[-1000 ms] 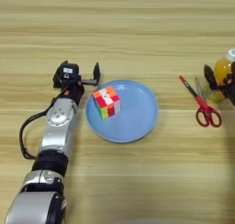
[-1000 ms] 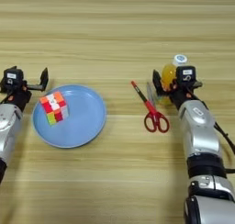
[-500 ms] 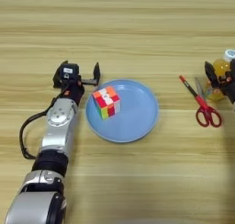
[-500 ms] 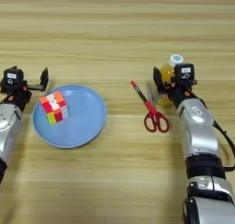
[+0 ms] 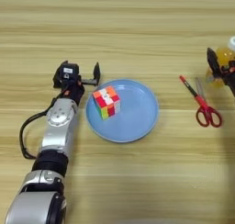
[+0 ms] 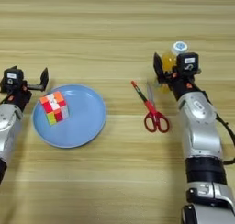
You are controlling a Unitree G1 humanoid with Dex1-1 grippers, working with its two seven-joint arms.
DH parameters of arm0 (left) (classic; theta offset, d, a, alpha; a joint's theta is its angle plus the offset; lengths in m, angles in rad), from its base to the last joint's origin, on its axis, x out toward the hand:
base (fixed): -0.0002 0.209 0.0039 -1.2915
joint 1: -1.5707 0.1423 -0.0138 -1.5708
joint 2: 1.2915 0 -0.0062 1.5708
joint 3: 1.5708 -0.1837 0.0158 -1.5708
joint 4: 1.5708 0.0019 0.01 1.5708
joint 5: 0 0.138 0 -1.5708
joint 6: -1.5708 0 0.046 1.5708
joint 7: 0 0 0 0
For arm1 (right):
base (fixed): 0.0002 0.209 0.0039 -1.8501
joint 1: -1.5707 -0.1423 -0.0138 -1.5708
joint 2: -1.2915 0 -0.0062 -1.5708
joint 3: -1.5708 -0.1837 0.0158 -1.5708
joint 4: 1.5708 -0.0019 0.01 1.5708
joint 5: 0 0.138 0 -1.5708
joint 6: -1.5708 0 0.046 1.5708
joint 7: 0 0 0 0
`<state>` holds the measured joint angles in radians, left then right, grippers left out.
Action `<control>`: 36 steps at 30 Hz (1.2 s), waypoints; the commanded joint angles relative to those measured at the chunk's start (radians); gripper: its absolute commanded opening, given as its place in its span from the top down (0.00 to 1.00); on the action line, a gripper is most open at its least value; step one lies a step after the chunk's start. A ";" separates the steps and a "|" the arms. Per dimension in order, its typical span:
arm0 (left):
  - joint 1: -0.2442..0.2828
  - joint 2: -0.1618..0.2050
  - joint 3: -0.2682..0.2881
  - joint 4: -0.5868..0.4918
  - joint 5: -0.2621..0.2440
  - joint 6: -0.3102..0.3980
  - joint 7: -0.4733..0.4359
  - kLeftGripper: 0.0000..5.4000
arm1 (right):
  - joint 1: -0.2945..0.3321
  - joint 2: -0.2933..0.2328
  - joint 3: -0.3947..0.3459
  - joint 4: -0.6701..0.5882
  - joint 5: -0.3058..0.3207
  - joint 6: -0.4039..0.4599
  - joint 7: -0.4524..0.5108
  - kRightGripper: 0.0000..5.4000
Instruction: Move the objects on the table
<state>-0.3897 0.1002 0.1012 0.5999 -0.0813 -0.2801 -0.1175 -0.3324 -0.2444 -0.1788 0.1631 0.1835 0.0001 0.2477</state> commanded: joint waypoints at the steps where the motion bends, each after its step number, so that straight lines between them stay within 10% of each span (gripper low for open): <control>1: -0.010 0.003 -0.004 -0.004 0.010 0.008 0.004 0.00 | 0.003 0.025 0.044 -0.054 0.000 0.032 0.010 0.35; 36: -0.005 0.002 -0.008 -0.010 0.010 0.009 0.006 0.00 | 0.022 0.110 0.196 0.075 -0.021 0.093 0.084 0.35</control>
<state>-0.3896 0.0996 0.0959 0.5996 -0.0810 -0.2800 -0.1160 -0.3056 -0.1424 0.0198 0.2167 0.1515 0.0591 0.3211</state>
